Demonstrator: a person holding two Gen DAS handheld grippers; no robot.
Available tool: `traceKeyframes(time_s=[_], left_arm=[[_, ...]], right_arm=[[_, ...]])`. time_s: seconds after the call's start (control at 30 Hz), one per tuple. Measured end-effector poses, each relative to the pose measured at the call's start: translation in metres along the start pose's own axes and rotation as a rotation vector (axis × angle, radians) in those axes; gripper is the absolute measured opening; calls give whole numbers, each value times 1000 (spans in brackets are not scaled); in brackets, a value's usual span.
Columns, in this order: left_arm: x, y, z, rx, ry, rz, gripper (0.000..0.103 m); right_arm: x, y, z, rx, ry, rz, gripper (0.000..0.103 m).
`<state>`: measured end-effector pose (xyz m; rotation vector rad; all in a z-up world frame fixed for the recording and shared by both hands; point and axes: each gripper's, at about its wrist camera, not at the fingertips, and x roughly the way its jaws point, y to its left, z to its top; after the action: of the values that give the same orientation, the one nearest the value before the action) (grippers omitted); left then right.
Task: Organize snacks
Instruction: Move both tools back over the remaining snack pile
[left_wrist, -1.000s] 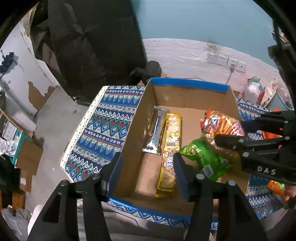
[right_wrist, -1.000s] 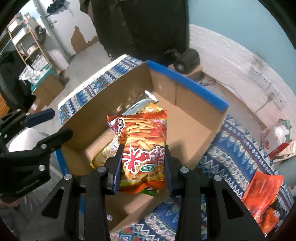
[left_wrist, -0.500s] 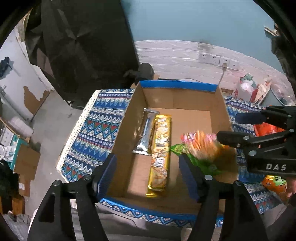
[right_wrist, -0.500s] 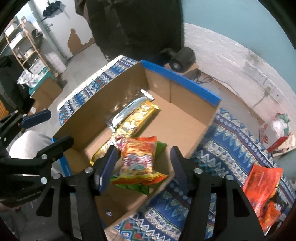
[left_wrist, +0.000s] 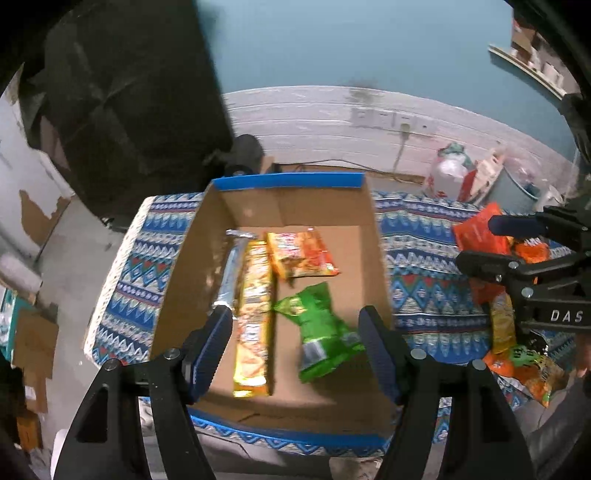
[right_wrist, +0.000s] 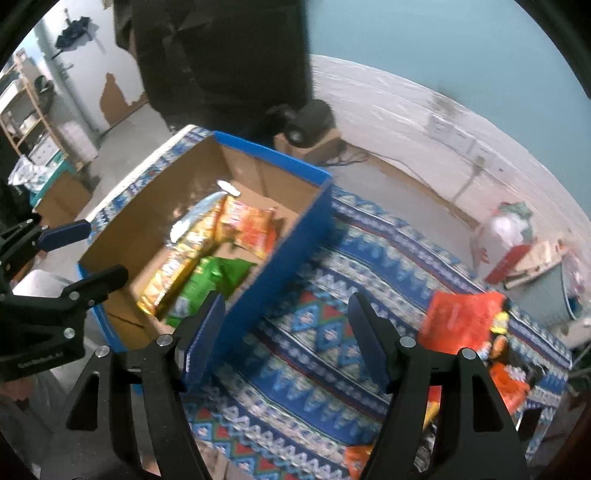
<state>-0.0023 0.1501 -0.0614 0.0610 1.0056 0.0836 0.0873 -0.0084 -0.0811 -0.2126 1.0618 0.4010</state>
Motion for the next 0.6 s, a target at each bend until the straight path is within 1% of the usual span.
traceKeyframes(time_s=[0.13, 0.27, 0.4, 0.6], left_arm=[[-1, -21, 4, 41, 0, -10, 74], [-2, -40, 6, 69, 4, -32, 75], [-2, -62, 9, 106, 2, -56, 76], [1, -97, 11, 169, 17, -82, 76]], right_arm=[[-13, -23, -12, 36, -6, -41, 70], [-26, -41, -23, 63, -14, -66, 70], [-38, -61, -36, 94, -22, -89, 73], [-52, -87, -56, 134, -22, -121, 73]])
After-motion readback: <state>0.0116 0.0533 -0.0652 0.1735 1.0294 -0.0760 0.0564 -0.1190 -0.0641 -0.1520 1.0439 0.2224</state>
